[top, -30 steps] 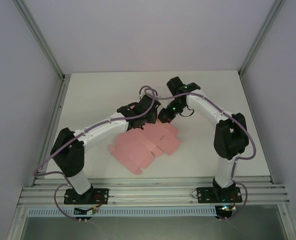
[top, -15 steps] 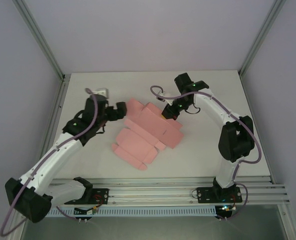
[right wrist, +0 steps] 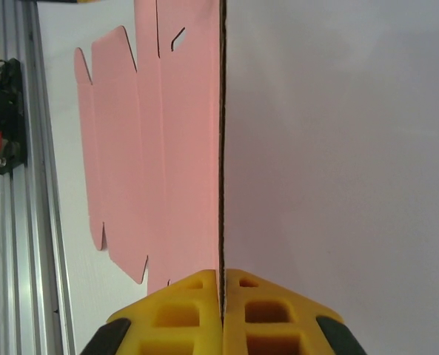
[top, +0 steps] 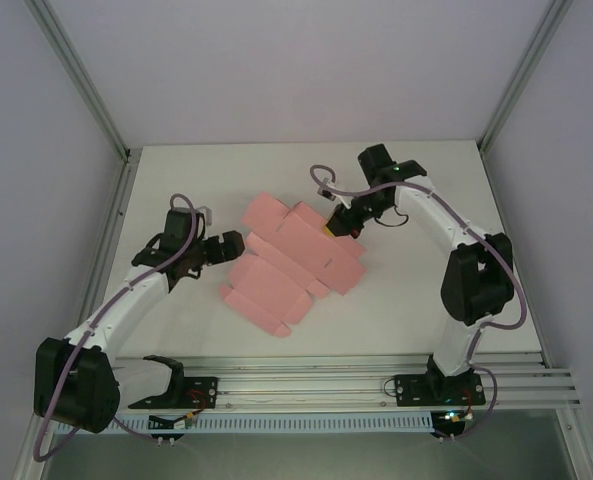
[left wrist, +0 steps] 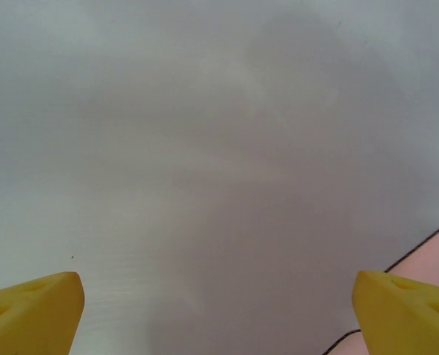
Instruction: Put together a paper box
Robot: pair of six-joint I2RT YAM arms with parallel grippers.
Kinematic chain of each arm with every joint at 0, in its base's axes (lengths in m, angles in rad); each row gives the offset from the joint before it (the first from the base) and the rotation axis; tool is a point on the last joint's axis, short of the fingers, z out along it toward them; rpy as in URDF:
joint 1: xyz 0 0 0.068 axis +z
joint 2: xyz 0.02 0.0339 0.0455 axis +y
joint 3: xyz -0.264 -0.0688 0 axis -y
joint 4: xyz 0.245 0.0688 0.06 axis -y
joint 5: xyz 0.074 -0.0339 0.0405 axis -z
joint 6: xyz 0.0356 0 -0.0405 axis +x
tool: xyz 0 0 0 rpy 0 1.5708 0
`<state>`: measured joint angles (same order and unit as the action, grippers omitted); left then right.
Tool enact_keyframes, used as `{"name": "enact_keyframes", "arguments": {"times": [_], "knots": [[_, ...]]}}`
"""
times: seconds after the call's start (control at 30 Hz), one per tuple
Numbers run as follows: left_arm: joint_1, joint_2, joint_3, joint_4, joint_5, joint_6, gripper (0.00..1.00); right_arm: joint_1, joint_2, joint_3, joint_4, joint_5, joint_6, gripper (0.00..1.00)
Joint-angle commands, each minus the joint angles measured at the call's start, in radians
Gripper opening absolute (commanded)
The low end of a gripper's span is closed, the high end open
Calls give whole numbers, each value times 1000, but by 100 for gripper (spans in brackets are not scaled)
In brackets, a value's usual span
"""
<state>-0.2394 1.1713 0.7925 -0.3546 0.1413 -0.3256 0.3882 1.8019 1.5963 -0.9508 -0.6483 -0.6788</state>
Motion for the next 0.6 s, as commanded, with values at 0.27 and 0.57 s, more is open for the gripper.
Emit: {"name": "enact_keyframes", "arguments": {"times": [0.27,0.57], "knots": [[75,46,-25,120,32,-36,89,-8,-54,-14,-64,-122,-107,0],[129,103,-22,250,413,8,79,-8,-39,-11,-61,-121,-92,0]]}}
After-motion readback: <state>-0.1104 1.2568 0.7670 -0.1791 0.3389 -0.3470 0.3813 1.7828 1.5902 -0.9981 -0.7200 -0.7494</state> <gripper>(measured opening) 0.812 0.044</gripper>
